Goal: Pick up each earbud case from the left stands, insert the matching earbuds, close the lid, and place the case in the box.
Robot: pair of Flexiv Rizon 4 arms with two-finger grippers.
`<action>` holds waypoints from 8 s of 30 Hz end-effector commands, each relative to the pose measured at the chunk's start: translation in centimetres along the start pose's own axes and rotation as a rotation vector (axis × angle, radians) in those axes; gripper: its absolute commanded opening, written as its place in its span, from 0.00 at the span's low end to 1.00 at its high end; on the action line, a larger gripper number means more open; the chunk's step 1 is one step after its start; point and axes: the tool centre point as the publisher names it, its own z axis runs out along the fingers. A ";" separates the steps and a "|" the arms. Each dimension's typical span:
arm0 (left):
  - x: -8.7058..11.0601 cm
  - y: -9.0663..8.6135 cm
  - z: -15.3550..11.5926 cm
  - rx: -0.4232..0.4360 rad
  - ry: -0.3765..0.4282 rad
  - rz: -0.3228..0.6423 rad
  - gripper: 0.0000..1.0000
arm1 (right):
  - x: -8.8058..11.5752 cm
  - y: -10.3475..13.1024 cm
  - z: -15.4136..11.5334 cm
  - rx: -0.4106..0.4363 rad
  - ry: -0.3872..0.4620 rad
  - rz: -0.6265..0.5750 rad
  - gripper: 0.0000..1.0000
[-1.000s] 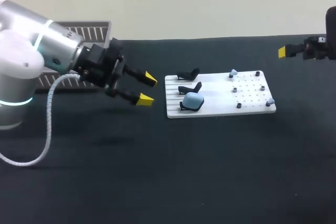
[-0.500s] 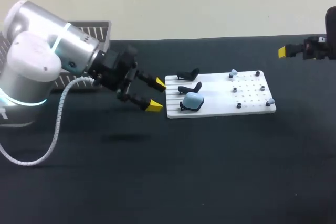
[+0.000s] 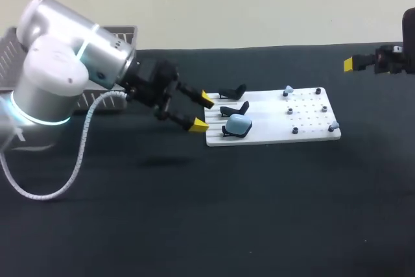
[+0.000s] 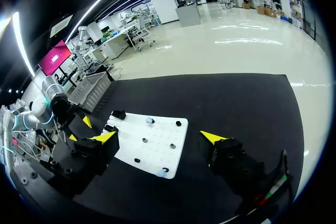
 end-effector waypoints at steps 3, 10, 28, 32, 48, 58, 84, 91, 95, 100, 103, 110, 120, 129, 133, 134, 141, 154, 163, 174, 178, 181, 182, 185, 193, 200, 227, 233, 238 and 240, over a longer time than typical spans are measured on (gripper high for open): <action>1.2 1.0 1.2 0.020 -0.044 -0.007 0.87 | 0.0 0.0 0.0 0.000 0.000 0.000 1.00; 1.3 1.5 2.0 0.025 -0.068 -0.005 0.90 | 0.0 0.0 0.0 0.000 0.000 0.000 1.00; 0.8 2.3 4.4 0.072 -0.076 -0.009 0.74 | 0.0 0.0 0.0 0.000 0.000 0.000 1.00; 0.8 2.4 4.6 0.077 -0.074 -0.007 0.71 | 0.0 0.0 0.0 0.000 0.000 0.000 1.00; 1.0 2.0 5.3 0.091 -0.084 -0.018 0.64 | 0.0 0.0 0.0 0.000 0.000 0.000 1.00; 0.9 1.4 5.9 0.094 -0.082 -0.016 0.61 | 0.0 0.0 0.0 0.000 0.000 0.000 1.00; 0.5 2.0 6.9 0.111 -0.083 -0.004 0.48 | 0.0 0.0 0.0 0.000 0.000 0.000 1.00; 0.6 1.9 7.0 0.112 -0.080 -0.006 0.28 | 0.0 0.0 0.0 0.000 0.000 0.000 1.00; 0.6 1.8 6.9 0.103 -0.081 -0.006 0.00 | 0.0 0.0 0.0 0.000 0.000 0.000 1.00; -0.2 1.2 5.7 0.080 -0.091 0.026 0.00 | 0.0 0.0 0.0 0.000 0.000 0.000 1.00; -1.1 0.7 4.4 0.065 -0.111 0.053 0.00 | 0.0 0.0 0.0 0.000 0.000 0.000 1.00; -3.5 -0.1 0.6 0.031 -0.239 0.055 0.00 | 0.0 0.0 0.0 0.000 0.000 0.000 1.00; -5.2 -0.9 -2.9 0.029 -0.393 0.050 0.00 | 0.0 0.0 0.0 0.000 0.000 0.000 1.00; -6.2 -1.5 -4.1 -0.012 -0.411 0.081 0.00 | 0.0 0.0 0.0 0.000 0.000 0.000 1.00; -6.1 -1.5 -4.2 -0.030 -0.407 0.085 0.00 | 0.0 0.0 0.0 0.000 0.000 0.000 1.00; -6.1 -1.5 -4.2 -0.034 -0.405 0.087 0.00 | 0.0 0.0 0.0 0.000 0.000 0.000 1.00; -5.9 -1.4 -4.2 -0.039 -0.414 0.099 0.00 | 0.0 0.0 0.0 0.000 0.000 0.000 1.00; -5.8 -1.5 -4.3 -0.032 -0.434 0.099 0.00 | 0.8 2.4 -0.9 -0.033 -0.019 -0.068 1.00; -5.8 -1.5 -4.3 -0.032 -0.434 0.099 0.00 | 3.4 10.5 -2.1 -0.033 -0.021 -0.252 1.00; -5.8 -1.5 -4.3 -0.032 -0.434 0.099 0.00 | 4.9 16.1 -0.6 -0.119 0.059 -0.241 1.00; -5.8 -1.5 -4.3 -0.032 -0.434 0.099 0.00 | 5.5 18.1 0.5 -0.131 0.112 -0.223 1.00; -5.8 -1.5 -4.3 -0.032 -0.434 0.099 0.00 | 5.9 19.4 1.5 -0.135 0.143 -0.215 1.00; -5.8 -1.5 -4.3 -0.032 -0.434 0.099 0.00 | 6.0 19.9 1.9 -0.146 0.147 -0.210 1.00; -5.8 -1.5 -4.3 -0.032 -0.434 0.099 0.00 | 6.0 21.1 2.6 -0.152 0.155 -0.209 1.00; -5.8 -1.5 -4.3 -0.032 -0.434 0.099 0.00 | 6.0 23.9 4.7 -0.170 0.195 -0.233 1.00; -5.8 -1.5 -4.3 -0.032 -0.434 0.099 0.00 | 5.5 25.6 6.6 -0.202 0.217 -0.248 1.00; -5.8 -1.5 -4.3 -0.032 -0.434 0.099 0.00 | 4.6 26.9 10.5 -0.246 0.266 -0.249 1.00; -5.8 -1.5 -4.3 -0.032 -0.434 0.099 0.00 | 4.4 26.7 10.8 -0.243 0.266 -0.244 1.00; -5.8 -1.5 -4.3 -0.032 -0.434 0.099 0.00 | 4.3 26.5 11.3 -0.239 0.270 -0.239 1.00; -5.8 -1.5 -4.3 -0.032 -0.434 0.099 0.00 | 4.3 26.4 11.5 -0.234 0.274 -0.239 1.00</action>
